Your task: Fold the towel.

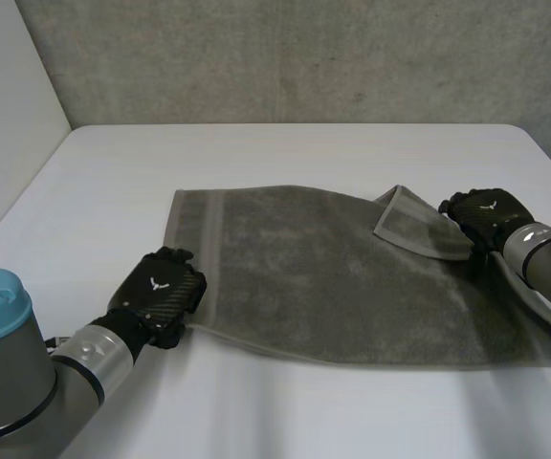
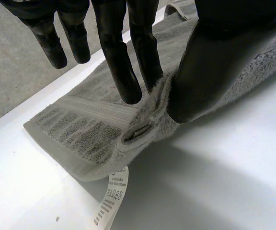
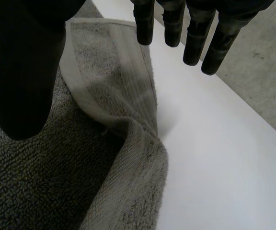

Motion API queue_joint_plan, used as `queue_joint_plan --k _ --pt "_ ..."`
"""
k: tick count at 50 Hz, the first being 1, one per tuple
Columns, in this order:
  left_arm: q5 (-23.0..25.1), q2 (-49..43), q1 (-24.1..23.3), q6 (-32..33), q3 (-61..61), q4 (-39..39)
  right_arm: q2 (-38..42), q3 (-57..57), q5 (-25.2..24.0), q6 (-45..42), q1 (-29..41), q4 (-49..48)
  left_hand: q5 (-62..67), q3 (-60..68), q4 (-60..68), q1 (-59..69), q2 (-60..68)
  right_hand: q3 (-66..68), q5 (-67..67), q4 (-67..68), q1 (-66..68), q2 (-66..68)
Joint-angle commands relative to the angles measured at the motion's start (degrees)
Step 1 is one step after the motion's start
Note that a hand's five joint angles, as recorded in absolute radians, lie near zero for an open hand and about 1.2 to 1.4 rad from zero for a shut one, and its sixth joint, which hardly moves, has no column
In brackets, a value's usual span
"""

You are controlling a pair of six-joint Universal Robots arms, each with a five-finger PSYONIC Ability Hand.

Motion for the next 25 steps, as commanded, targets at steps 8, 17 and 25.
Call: queue_joint_plan --k 8,17,25 --pt "0.0 -0.4 0.0 0.0 0.0 0.0 9.5 -9.0 0.6 -6.4 -0.6 -2.8 -0.5 -2.4 -3.2 -0.4 -0.6 -2.9 -3.5 -4.4 -3.3 -4.2" --pt "-0.1 -0.5 0.1 0.0 0.0 0.0 12.7 -18.8 9.7 -4.7 -0.7 -9.3 -0.5 -2.4 -3.2 -0.4 -0.6 -2.9 -3.5 -4.4 -3.3 -4.2" --pt "-0.1 -0.5 0.3 0.0 0.0 0.0 17.6 -27.2 17.4 -2.1 -4.6 -10.9 -0.5 -2.4 -3.2 -0.4 -0.6 -2.9 -3.5 -4.4 -3.3 -4.2"
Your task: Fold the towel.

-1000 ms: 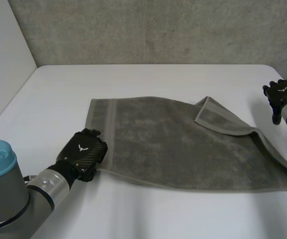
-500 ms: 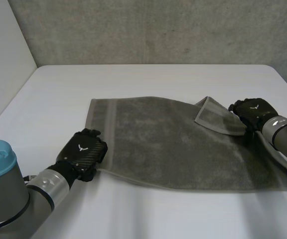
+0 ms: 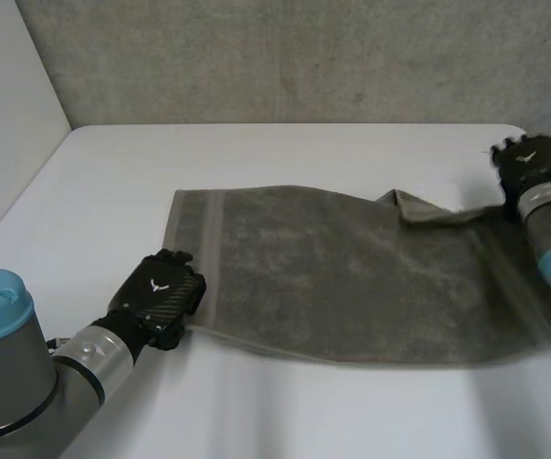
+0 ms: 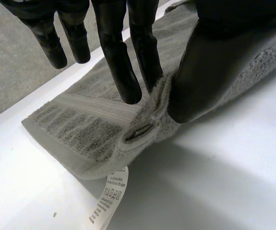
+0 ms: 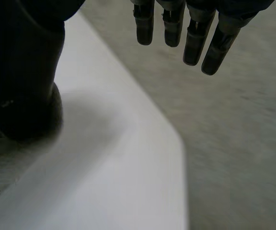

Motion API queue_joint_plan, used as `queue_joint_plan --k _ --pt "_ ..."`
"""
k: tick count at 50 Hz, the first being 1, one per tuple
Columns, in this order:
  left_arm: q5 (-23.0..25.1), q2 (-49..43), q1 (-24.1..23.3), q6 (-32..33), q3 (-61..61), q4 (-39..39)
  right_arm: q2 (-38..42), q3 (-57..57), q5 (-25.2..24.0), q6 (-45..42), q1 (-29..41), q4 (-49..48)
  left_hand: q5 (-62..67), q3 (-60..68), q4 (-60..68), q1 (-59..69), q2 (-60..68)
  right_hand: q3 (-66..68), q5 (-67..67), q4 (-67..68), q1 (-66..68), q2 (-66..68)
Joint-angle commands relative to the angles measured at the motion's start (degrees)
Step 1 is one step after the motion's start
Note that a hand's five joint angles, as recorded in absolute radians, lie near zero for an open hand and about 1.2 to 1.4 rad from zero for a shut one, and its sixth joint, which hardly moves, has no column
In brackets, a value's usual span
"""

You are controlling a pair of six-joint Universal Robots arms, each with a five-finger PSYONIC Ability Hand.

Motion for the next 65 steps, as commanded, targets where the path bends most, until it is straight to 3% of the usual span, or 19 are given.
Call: queue_joint_plan --k 1,18,30,41,43,46,48,49,51,54,57,65 --pt "0.0 0.0 0.1 0.0 0.0 0.0 4.5 -6.8 5.4 1.4 -2.9 0.9 -0.5 -2.4 -3.2 -0.4 -0.6 -2.9 -3.5 -4.4 -3.3 -4.2" --pt "0.0 0.0 0.1 0.0 -0.1 0.0 2.3 -0.7 1.7 1.8 -3.5 6.7 -0.5 -2.4 -3.2 -0.4 -0.6 -2.9 -3.5 -4.4 -3.3 -4.2" --pt "0.0 0.1 0.1 0.0 -0.1 0.0 5.8 -5.9 1.0 1.9 -8.3 6.4 -0.5 -2.4 -3.2 -0.4 -0.6 -2.9 -3.5 -4.4 -3.3 -4.2" --pt "0.0 0.4 0.1 0.0 -0.1 0.0 4.0 -1.2 0.1 2.4 -7.9 6.7 -0.5 -2.4 -3.2 -0.4 -0.6 -2.9 -3.5 -4.4 -3.3 -4.2" --pt "0.0 0.4 0.1 -0.1 -0.1 0.0 -2.7 5.2 -2.8 3.5 -7.9 6.7 -0.3 -2.4 -3.2 -0.2 -0.5 -2.9 -3.5 -4.4 -3.3 -4.2" --pt "0.0 0.6 0.1 -0.1 -0.1 0.0 -6.3 8.6 -5.0 4.5 -7.9 6.8 -0.5 -2.4 -3.2 -0.4 -0.6 -2.9 -3.5 -4.4 -3.3 -4.2" --pt "0.0 0.9 0.1 -0.1 -0.1 0.0 -11.6 15.4 -10.4 5.3 -8.5 8.3 -0.5 -2.4 -3.2 -0.4 -0.6 -2.9 -3.5 -4.4 -3.3 -4.2" --pt "0.0 0.9 0.1 -0.1 -0.1 0.0 -11.6 15.4 -10.4 5.3 -8.5 8.3 -0.5 -2.4 -3.2 -0.4 -0.6 -2.9 -3.5 -4.4 -3.3 -4.2" --pt "0.0 1.0 0.1 -0.2 0.0 0.0 -16.0 20.2 -15.2 4.9 -8.6 13.0 -0.5 -2.4 -3.2 -0.4 -0.6 -2.9 -3.5 -4.4 -3.3 -4.2" --pt "0.0 1.1 0.1 -0.2 0.4 -0.1 -18.3 22.4 -17.4 4.7 -9.1 16.0 -0.3 -2.4 -3.2 -0.2 -0.5 -2.9 -3.5 -4.4 -3.3 -4.2" --pt "0.0 1.2 0.1 -0.3 0.7 -0.2 -22.6 28.0 -22.7 1.7 -12.2 21.8 0.0 -2.4 -3.2 0.1 -0.1 -2.9 -3.5 -4.4 -3.3 -4.2" --pt "-0.1 1.8 0.1 -1.8 7.3 -5.1 -25.6 35.0 -26.1 -7.9 -15.3 25.2 6.4 -2.4 -3.2 6.5 6.2 -2.9 -3.5 -4.4 -3.3 -4.2"
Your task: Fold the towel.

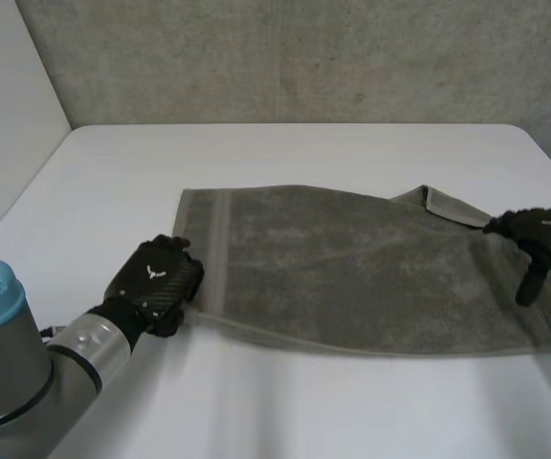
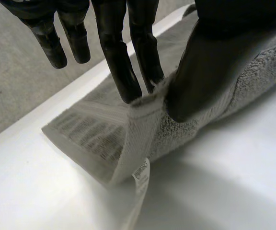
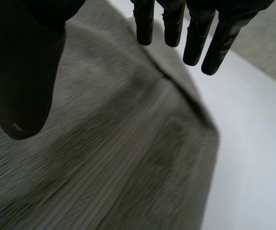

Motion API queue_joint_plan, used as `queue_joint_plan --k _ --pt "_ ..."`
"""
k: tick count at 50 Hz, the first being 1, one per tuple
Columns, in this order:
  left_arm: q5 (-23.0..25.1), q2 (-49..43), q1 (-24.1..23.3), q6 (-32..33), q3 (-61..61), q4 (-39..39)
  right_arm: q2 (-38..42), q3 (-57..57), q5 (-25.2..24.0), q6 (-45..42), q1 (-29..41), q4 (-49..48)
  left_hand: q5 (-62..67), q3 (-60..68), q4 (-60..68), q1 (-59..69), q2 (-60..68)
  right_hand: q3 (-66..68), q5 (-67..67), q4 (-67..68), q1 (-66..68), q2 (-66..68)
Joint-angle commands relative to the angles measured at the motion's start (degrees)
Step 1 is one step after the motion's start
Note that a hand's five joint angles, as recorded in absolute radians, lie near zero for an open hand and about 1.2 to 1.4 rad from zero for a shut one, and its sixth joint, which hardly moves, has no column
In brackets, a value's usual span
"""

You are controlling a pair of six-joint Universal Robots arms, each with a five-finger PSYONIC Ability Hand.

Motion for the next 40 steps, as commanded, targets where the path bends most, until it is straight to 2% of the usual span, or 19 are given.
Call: queue_joint_plan --k 1,3,16,23,29,32,35,37,40 --pt "0.0 0.2 -0.1 -1.4 5.1 -4.3 -2.2 5.4 -2.5 -7.6 -2.5 2.7 5.3 -2.4 -3.2 4.9 4.9 -2.9 -3.5 -4.4 -3.4 -4.2" --pt "0.1 -0.3 -0.1 -2.9 7.6 -6.4 -3.1 7.6 -2.8 -8.0 -2.6 2.7 20.9 -2.4 -3.2 20.4 20.5 -2.9 -3.5 -4.4 -3.4 -4.2" --pt "-0.1 -5.6 0.3 -4.8 11.8 -6.9 -7.2 18.7 -7.9 -7.5 -2.0 -1.1 21.0 -2.4 -3.2 20.5 20.5 -2.9 -3.5 -4.4 -3.4 -4.2" --pt "-0.2 -7.8 3.0 -4.8 12.3 -7.2 -6.9 21.4 -7.2 -2.3 -1.4 -11.4 21.0 -2.4 -3.2 20.5 20.5 -2.9 -3.5 -4.4 -3.4 -4.2" --pt "-0.2 -7.7 5.6 -6.6 12.3 -7.2 -6.2 21.4 -7.2 -0.4 -1.2 -12.5 21.0 -2.4 -3.2 20.5 20.5 -2.9 -0.9 -4.4 -0.7 -1.6" --pt "-0.1 -7.7 6.9 -8.2 12.4 -7.2 -5.4 21.3 -7.1 -0.4 -0.1 -12.6 21.0 -2.4 -3.2 20.5 20.5 -2.9 1.7 -4.4 1.8 0.9" --pt "0.0 -7.7 7.6 -9.4 12.5 -7.3 -5.3 21.4 -7.1 -0.4 0.0 -12.8 21.0 -2.4 -3.2 20.5 20.5 -2.9 9.1 -4.4 9.2 8.3" --pt "0.1 -7.7 7.6 -9.6 12.5 -7.2 -5.4 21.3 -7.0 -0.1 -0.2 -13.5 21.0 -2.4 -3.2 20.5 20.5 -2.9 19.1 -4.4 19.2 18.4" --pt "0.1 -7.7 7.5 -9.6 12.3 -7.3 -5.4 21.4 -6.9 -0.1 -0.5 -14.3 21.0 -2.4 -3.2 20.5 20.5 -2.9 23.2 -4.4 23.3 22.5"
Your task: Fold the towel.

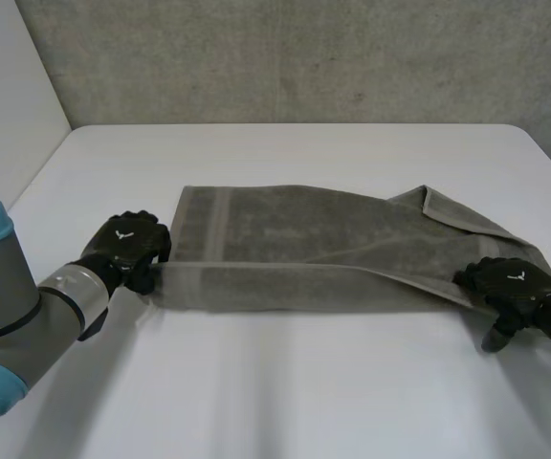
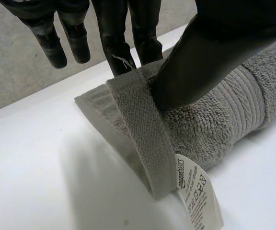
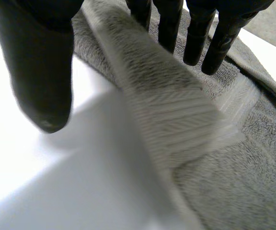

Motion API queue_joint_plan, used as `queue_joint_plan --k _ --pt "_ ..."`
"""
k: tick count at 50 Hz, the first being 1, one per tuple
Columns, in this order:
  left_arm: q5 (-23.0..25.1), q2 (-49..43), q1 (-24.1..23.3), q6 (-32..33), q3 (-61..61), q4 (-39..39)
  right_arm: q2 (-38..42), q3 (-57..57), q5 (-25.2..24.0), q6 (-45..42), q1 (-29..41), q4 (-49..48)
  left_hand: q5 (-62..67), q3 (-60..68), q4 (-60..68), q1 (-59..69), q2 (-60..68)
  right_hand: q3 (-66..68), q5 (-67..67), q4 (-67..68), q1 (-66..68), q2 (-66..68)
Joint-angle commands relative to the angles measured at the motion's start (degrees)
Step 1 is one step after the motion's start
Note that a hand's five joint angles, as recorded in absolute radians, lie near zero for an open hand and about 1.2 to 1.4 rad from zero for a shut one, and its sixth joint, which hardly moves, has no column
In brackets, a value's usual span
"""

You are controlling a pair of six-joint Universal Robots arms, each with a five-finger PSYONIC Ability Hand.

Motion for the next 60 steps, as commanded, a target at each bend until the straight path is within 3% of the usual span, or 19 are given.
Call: queue_joint_plan --k 1,5,7,13,24,33,38,40,41,44,46,53,57,60 --pt "0.1 0.1 0.4 -1.1 -0.2 -0.1 0.0 -0.1 0.3 0.0 -0.4 -1.9 4.8 -2.4 -3.2 5.8 5.2 -2.9 12.5 -4.4 13.3 13.0" --pt "0.2 0.1 0.0 -1.1 -0.7 0.0 -0.3 -0.2 1.8 -0.1 -0.7 -3.4 4.8 -2.4 -3.2 5.8 5.2 -2.9 29.7 -4.4 30.5 30.1" --pt "0.2 0.1 -0.1 -1.1 -0.8 0.0 -0.4 -0.3 2.7 -0.5 -0.8 -3.9 4.8 -2.4 -3.2 5.8 5.2 -2.9 30.7 -4.4 31.5 31.2" --pt "0.3 0.2 0.2 -1.0 -2.0 0.1 -1.3 -0.7 5.3 -0.9 -1.7 -4.7 4.8 -2.4 -3.2 5.8 5.2 -2.9 29.2 -4.4 30.0 29.7" --pt "0.3 0.5 0.0 -1.0 -3.0 0.1 -1.3 0.2 4.6 -0.9 -3.0 -5.3 4.8 -2.4 -3.2 5.8 5.2 -2.9 24.3 -4.4 25.1 24.8" --pt "0.3 0.5 0.3 -1.0 -2.9 0.5 -1.2 -0.3 5.2 -0.9 -3.6 -11.1 4.8 -2.4 -3.2 5.8 5.2 -2.9 15.3 -4.4 16.0 15.7" --pt "0.3 0.6 0.3 -1.0 -2.9 0.5 -0.6 -1.1 4.6 -0.9 -3.6 -11.0 4.8 -2.4 -3.2 5.8 5.2 -2.9 27.4 -4.4 28.1 27.8" --pt "0.3 0.8 0.3 -1.0 -3.0 0.5 -0.6 -2.3 4.4 -0.7 -3.9 -10.4 4.8 -2.4 -3.2 5.8 5.2 -2.9 51.4 -4.4 52.2 51.9" --pt "0.3 0.8 0.3 -1.0 -3.0 0.5 -0.6 -2.3 4.4 -0.7 -3.9 -10.4 4.8 -2.4 -3.2 5.8 5.2 -2.9 51.5 -4.4 52.3 52.0" --pt "0.3 1.7 0.3 -1.0 -3.3 -0.1 -1.9 -2.9 3.1 -0.7 -4.0 -7.9 4.8 -2.4 -3.2 5.8 5.2 -2.9 51.5 -4.4 52.3 52.0" --pt "0.3 2.6 0.3 -1.0 -3.8 -0.1 -5.7 -4.1 -1.0 -1.3 -4.1 0.8 4.8 -2.4 -3.2 5.8 5.2 -2.9 51.5 -4.4 52.3 52.0" --pt "4.6 8.9 0.3 -1.5 -4.9 -0.7 -9.2 -8.1 -10.8 -4.6 -5.8 15.6 4.8 -2.4 -3.2 5.8 5.2 -2.9 51.5 -4.4 52.3 52.0" --pt "4.9 10.1 0.4 -1.5 -3.9 -1.2 -9.1 -10.6 -10.9 -6.3 -5.5 18.1 4.8 -2.4 -3.2 5.8 5.2 -2.9 51.5 -4.4 52.3 52.0" --pt "4.8 10.0 0.5 -1.5 -2.3 -1.6 -8.6 -13.4 -8.0 -7.4 -5.2 18.5 4.8 -2.4 -3.2 5.8 5.2 -2.9 51.5 -4.4 52.3 52.0"
